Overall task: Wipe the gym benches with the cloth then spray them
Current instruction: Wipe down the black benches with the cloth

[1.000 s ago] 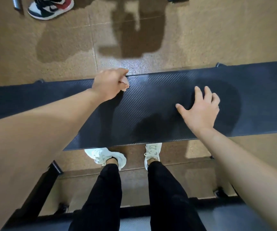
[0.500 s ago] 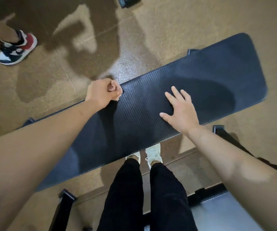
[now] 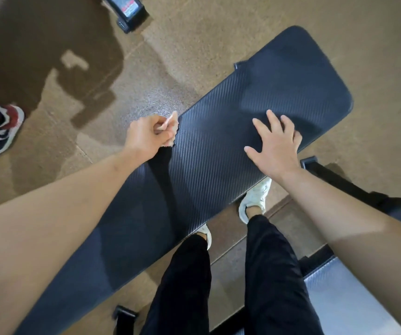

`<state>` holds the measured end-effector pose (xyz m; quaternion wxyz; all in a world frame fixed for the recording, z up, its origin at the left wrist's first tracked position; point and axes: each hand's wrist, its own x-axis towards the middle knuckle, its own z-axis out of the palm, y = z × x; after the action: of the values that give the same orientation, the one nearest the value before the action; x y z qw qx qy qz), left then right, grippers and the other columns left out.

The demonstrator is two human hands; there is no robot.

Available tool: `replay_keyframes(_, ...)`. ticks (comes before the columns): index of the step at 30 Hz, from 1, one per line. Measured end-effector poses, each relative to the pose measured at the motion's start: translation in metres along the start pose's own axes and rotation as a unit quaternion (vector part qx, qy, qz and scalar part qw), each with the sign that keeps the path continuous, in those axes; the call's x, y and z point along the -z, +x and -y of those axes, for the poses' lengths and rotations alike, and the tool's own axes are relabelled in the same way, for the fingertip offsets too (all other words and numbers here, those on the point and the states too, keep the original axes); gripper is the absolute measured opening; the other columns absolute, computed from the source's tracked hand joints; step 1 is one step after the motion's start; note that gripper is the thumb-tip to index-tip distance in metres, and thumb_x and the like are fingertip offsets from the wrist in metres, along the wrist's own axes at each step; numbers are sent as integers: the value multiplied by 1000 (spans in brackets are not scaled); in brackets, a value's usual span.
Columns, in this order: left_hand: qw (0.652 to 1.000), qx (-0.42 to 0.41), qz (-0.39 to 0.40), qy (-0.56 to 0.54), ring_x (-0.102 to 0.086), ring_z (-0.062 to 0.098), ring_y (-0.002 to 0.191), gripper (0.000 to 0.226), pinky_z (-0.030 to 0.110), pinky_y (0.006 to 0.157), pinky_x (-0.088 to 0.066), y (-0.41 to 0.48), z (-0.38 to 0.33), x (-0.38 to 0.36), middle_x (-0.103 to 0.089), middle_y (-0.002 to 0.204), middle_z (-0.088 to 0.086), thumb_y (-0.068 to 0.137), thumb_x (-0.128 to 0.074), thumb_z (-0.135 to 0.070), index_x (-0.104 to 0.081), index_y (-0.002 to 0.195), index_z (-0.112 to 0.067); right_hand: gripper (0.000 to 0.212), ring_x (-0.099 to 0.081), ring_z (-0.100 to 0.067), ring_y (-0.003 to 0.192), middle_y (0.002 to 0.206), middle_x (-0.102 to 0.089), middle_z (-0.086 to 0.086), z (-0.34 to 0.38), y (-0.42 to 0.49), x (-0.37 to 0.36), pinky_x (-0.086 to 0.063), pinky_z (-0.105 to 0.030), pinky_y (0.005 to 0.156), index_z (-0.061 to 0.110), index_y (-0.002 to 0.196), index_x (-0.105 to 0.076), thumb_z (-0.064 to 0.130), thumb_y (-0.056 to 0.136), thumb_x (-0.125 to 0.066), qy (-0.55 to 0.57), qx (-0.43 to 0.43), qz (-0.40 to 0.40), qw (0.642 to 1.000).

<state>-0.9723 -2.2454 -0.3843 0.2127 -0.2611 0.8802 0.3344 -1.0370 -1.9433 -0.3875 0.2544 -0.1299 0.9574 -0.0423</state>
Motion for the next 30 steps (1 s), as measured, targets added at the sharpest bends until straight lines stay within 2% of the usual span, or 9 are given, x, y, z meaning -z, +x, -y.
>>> replay_keyframes(3, 1000, -23, -1, 11, -68, 17, 109, 40, 29, 97, -50, 14, -26, -6, -74, 117, 0, 90, -76, -29, -68, 128, -18, 73, -10, -41, 151, 169, -9, -8, -20, 2, 0, -17, -64, 117, 34, 156, -30, 54, 93, -61, -8, -52, -20, 998)
replay_keyframes(8, 999, 30, 13, -30, -61, 6, 109, 79, -2, 83, -34, 33, -69, -16, -62, 133, 1, 84, -85, -24, -46, 151, -5, 96, -8, -44, 152, 169, -6, -9, -56, 11, 5, -17, -66, 117, 37, 158, -17, 73, 81, -62, -3, -106, -11, 994)
replay_keyframes(10, 999, 52, 5, 5, -62, 13, 117, 73, 10, 90, -39, 42, -82, -17, -67, 128, 4, 81, -86, -25, -55, 144, -7, 100, -9, -41, 153, 169, -8, -8, -66, 13, 9, -18, -64, 118, 32, 159, -16, 74, 81, -62, 9, -106, -15, 994)
replay_keyframes(13, 998, 55, 24, 23, -71, 2, 83, 35, 18, 82, -54, 55, -88, -18, -76, 86, -4, 80, -86, -23, -74, 111, -13, 96, -13, -38, 153, 169, -10, -10, -76, 13, 12, -20, -61, 120, 29, 159, -19, 72, 84, -60, 17, -97, -24, 995)
replay_keyframes(16, 998, 65, 25, -4, -76, 6, 72, 14, 35, 86, -62, 69, -89, -17, -77, 71, -3, 82, -84, -22, -76, 89, -12, 92, -11, -36, 154, 170, -6, -8, -83, 13, 15, -22, -59, 120, 31, 160, -18, 69, 86, -60, 35, -82, -1, 996)
replay_keyframes(20, 996, 61, -18, 65, -63, 10, 67, 32, 24, 57, -45, 83, -124, -22, -62, 62, -9, 85, -80, -37, -64, 71, -13, 90, -8, -34, 154, 170, -1, -6, -92, 13, 21, -26, -59, 119, 32, 160, -18, 62, 89, -62, 62, -63, 26, 996)
replay_keyframes(22, 995, 56, -31, 74, -57, 12, 66, 38, 26, 53, -40, 90, -147, -29, -58, 65, -6, 83, -79, -45, -61, 71, -13, 88, -7, -33, 154, 170, -1, -5, -95, 13, 25, -27, -59, 119, 32, 160, -18, 60, 89, -63, 71, -58, 34, 995)
replay_keyframes(27, 998, 3, -23, 50, -66, 9, 82, 26, 27, 74, -53, 104, -192, -40, -67, 76, -12, 86, -78, -45, -73, 96, -21, 85, -8, -33, 154, 170, -3, -5, -103, 13, 28, -29, -59, 117, 33, 159, -23, 56, 89, -66, 83, -38, 42, 995)
replay_keyframes(30, 997, -56, -8, 43, -59, -12, 73, 31, 7, 77, -44, 106, -217, -45, -64, 79, -13, 89, -75, -47, -70, 112, -26, 84, -9, -33, 154, 171, -3, -5, -108, 13, 29, -28, -59, 117, 33, 159, -24, 55, 90, -66, 87, -29, 50, 995)
